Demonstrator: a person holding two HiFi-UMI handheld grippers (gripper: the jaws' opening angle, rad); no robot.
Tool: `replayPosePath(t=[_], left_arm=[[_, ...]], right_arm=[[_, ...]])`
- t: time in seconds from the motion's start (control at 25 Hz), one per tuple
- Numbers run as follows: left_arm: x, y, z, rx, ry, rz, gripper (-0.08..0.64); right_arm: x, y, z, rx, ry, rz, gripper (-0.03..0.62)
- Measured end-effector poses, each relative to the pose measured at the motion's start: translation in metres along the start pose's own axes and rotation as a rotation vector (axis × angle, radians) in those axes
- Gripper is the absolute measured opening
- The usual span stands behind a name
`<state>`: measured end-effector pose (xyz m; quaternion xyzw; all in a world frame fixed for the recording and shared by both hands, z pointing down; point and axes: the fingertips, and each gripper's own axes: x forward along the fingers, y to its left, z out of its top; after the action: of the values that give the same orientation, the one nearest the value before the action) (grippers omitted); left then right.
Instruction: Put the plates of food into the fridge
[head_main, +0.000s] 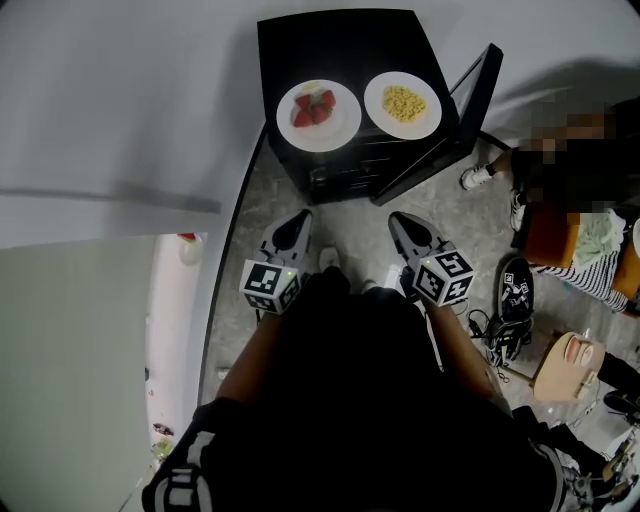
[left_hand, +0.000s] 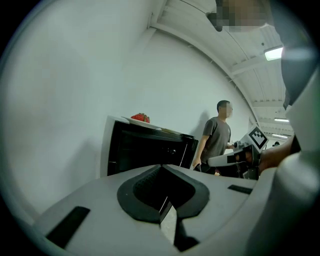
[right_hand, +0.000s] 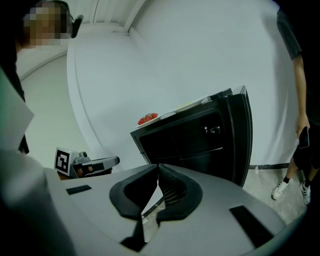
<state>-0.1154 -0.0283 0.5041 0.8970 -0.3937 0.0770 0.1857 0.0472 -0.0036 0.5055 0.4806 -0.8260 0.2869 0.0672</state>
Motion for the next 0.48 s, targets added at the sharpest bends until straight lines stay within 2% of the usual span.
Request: replayPosePath(t=[0.16,0.48], left_arm=[[0.006,0.008,0.004,0.018,0.012,-0.020,0.021],[0.022,-0.005,0.015,0.037,0.013,-0.008,0.021]], right_arm=[[0.008,0.003,0.011,-0.069,-0.001,-0.023,0.025],[0.009,-0.016,0.035,-0.089,-0.025,-0.007,0.025]])
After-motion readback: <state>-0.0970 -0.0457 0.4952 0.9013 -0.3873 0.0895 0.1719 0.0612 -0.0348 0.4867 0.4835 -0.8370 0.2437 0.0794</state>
